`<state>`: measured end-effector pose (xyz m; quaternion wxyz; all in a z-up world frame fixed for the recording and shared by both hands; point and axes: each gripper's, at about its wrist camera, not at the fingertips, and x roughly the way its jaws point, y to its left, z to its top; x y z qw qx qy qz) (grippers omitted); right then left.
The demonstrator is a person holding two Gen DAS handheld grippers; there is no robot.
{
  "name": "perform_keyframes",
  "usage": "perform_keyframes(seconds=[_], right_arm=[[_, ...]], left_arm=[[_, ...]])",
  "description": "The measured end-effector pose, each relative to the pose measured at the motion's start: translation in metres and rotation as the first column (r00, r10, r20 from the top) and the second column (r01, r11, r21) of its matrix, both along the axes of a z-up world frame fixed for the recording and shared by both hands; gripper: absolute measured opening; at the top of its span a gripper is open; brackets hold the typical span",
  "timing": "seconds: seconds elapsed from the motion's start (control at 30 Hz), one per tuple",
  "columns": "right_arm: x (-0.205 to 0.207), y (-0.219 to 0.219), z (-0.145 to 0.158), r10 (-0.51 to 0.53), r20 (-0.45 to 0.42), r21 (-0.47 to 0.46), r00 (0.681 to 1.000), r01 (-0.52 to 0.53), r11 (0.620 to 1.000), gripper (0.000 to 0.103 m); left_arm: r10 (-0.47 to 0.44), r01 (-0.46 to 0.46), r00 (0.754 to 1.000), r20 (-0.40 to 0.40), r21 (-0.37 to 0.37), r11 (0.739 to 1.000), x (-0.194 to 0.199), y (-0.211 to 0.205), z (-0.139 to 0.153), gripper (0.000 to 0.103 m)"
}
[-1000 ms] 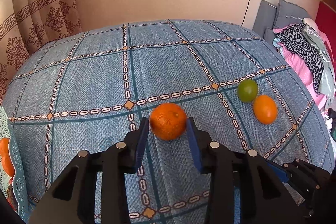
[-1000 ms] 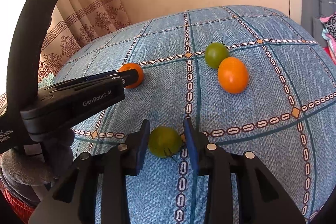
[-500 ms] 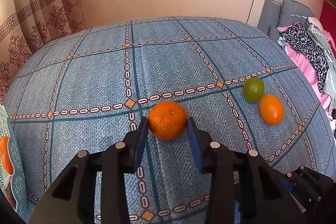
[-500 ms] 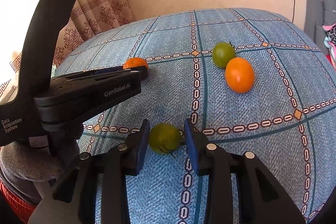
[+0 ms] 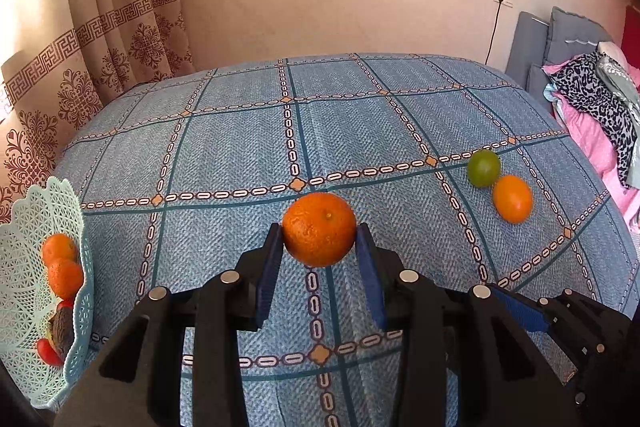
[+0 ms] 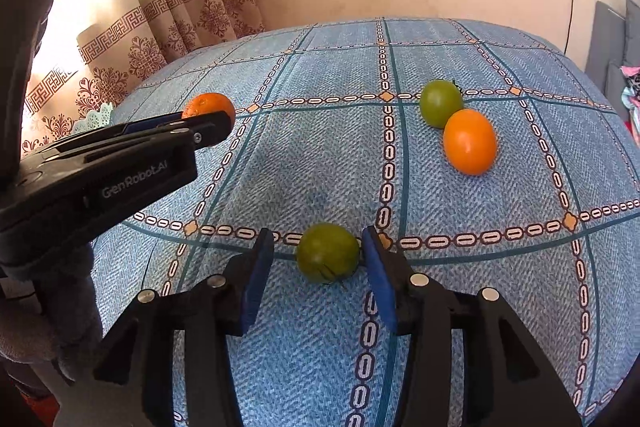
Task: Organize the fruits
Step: 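Carry the orange and green tomato into the basket and open both tools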
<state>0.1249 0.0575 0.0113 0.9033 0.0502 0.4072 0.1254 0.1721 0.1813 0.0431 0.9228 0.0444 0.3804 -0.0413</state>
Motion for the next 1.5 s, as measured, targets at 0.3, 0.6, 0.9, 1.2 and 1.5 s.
perform_keyframes(seconds=[0.3, 0.6, 0.9, 1.2, 1.5], right_arm=[[0.000, 0.002, 0.003, -0.011, 0.011, -0.040, 1.000, 0.012, 0.999, 0.029], [-0.012, -0.001, 0.025, -0.015, 0.089, 0.000, 0.996, 0.015, 1.000, 0.029], [-0.023, 0.022, 0.055, 0.022, 0.153, 0.021, 0.988, -0.026, 0.999, 0.029], [-0.034, 0.056, 0.085, 0.069, 0.211, 0.022, 0.975, -0.076, 0.997, 0.030], [-0.039, 0.106, 0.101, 0.143, 0.240, 0.014, 0.960, -0.151, 0.988, 0.029]], left_arm=[[0.025, -0.025, 0.999, 0.043, -0.021, 0.999, -0.024, 0.019, 0.014, 0.038], [0.061, -0.061, 0.992, 0.112, -0.002, 0.998, -0.051, 0.038, 0.033, 0.038], [0.144, -0.146, 0.973, 0.178, -0.001, 0.989, -0.073, 0.074, 0.056, 0.038], [0.218, -0.222, 0.952, 0.215, -0.005, 0.975, -0.088, 0.111, 0.065, 0.038], [0.266, -0.268, 0.939, 0.219, -0.018, 0.963, -0.097, 0.145, 0.068, 0.038]])
